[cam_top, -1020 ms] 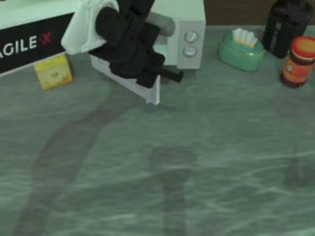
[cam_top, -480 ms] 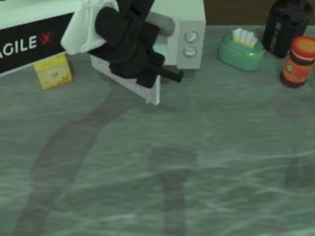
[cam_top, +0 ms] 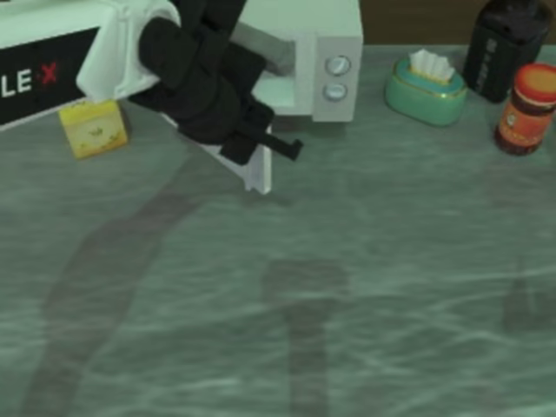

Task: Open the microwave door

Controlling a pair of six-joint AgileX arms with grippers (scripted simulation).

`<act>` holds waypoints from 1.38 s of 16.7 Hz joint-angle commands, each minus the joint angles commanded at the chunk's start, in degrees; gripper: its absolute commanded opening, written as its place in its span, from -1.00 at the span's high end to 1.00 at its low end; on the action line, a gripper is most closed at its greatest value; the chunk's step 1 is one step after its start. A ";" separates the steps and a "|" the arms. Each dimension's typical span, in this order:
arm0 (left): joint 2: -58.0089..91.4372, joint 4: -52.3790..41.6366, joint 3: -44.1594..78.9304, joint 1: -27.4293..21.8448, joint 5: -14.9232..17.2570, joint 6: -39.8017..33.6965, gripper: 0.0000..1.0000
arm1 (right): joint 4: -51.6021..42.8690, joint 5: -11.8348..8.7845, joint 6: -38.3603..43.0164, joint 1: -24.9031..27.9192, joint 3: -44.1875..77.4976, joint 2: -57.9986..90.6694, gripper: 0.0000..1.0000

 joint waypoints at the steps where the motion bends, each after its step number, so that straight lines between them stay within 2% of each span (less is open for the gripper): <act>1: -0.44 0.11 -0.54 0.31 0.50 0.90 1.00 | 0.00 0.00 0.00 0.00 0.00 0.00 -1.00; 23: -0.63 0.15 -0.80 0.45 0.74 1.32 1.00 | 0.00 0.00 0.00 0.00 0.00 0.00 -1.00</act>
